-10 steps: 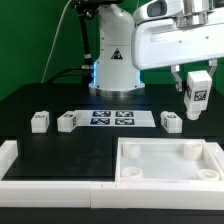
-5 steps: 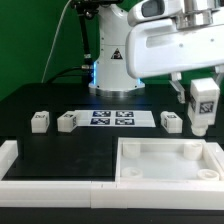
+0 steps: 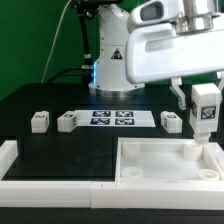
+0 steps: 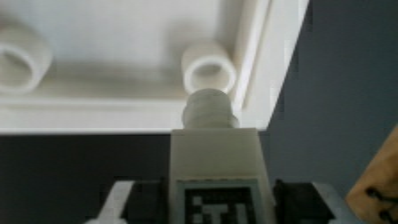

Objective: Assemble one leg

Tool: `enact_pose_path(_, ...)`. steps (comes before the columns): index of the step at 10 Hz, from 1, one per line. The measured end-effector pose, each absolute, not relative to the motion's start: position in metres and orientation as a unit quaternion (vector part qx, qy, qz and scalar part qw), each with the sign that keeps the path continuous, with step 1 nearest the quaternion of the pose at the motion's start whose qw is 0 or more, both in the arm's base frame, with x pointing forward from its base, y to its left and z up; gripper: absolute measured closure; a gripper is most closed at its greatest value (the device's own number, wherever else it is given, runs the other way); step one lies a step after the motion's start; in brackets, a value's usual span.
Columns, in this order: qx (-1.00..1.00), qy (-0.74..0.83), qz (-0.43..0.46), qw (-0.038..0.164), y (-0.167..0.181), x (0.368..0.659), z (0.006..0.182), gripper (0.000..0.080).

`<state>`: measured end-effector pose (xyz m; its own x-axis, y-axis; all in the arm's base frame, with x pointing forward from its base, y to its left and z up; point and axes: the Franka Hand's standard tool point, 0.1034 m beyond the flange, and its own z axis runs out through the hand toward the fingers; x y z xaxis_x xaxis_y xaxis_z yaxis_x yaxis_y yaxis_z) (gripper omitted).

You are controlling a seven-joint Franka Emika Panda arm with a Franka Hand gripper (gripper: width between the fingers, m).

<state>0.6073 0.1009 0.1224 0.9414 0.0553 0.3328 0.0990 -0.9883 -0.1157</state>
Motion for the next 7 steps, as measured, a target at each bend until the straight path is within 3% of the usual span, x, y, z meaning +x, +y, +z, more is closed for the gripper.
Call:
enact_pose_path(5, -0.981, -0.039, -0.179, 0.065, 0.108, 0.614, 0.107, 0.0509)
enact_pose_path(7, -0.977, -0.039, -0.199, 0.064, 0.109, 0.619, 0.108, 0.0509)
